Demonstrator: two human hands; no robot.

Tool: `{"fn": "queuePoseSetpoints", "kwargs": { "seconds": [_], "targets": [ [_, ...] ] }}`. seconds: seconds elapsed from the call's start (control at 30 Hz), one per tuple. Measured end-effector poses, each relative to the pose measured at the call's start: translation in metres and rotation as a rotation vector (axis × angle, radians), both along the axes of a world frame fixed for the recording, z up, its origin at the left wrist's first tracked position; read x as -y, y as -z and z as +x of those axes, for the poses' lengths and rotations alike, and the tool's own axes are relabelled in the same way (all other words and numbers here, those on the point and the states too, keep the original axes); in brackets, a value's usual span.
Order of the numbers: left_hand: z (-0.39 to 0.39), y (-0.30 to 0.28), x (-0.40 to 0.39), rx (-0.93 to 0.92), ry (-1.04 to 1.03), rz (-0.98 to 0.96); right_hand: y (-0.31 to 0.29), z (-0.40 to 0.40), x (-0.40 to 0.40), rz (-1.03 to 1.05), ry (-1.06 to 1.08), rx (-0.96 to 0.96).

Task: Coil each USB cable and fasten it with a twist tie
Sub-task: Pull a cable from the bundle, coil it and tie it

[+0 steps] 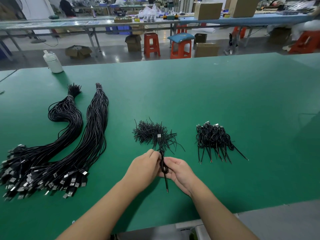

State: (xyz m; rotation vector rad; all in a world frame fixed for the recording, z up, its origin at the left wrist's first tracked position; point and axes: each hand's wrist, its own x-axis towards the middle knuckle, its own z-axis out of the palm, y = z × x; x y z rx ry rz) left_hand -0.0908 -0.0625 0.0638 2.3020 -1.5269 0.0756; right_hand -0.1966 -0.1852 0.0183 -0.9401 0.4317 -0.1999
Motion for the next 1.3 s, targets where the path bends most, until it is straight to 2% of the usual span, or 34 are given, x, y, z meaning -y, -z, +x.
{"fn": "queuePoseSetpoints", "kwargs": {
  "seconds": [0.4, 0.5, 0.57, 0.7, 0.77, 0.83, 0.97, 1.1, 1.2, 1.3],
  "targets": [
    [0.005, 0.014, -0.003, -0.257, -0.097, -0.063, -0.001, 0.002, 0.000, -0.024, -0.049, -0.055],
    [0.007, 0.014, -0.003, -0.260, -0.059, -0.070, -0.003, 0.002, 0.000, -0.021, -0.042, -0.063],
    [0.007, 0.013, -0.004, -0.170, -0.026, -0.074, -0.004, 0.002, 0.000, -0.033, -0.048, -0.072],
    [0.011, 0.009, -0.005, 0.241, 0.144, -0.056, -0.006, 0.004, -0.002, -0.102, -0.045, -0.113],
    [0.012, 0.008, -0.004, 0.348, 0.197, -0.042, -0.006, 0.006, -0.003, -0.131, -0.024, -0.139],
    [0.010, 0.008, -0.003, 0.289, 0.126, -0.031, -0.006, 0.007, -0.002, -0.084, 0.018, -0.129],
    [0.009, 0.005, -0.001, -0.139, -0.215, -0.073, -0.008, 0.003, -0.002, -0.032, 0.028, -0.050],
    [0.010, 0.003, 0.001, -0.354, -0.282, -0.043, -0.006, 0.003, -0.008, -0.076, 0.015, -0.012],
    [0.008, -0.003, -0.001, -0.305, -0.249, 0.012, -0.007, 0.004, -0.011, -0.117, 0.053, -0.052],
    [0.006, -0.008, -0.006, -0.051, -0.162, 0.037, -0.011, 0.004, -0.014, -0.240, 0.083, -0.098]
  ]
}}
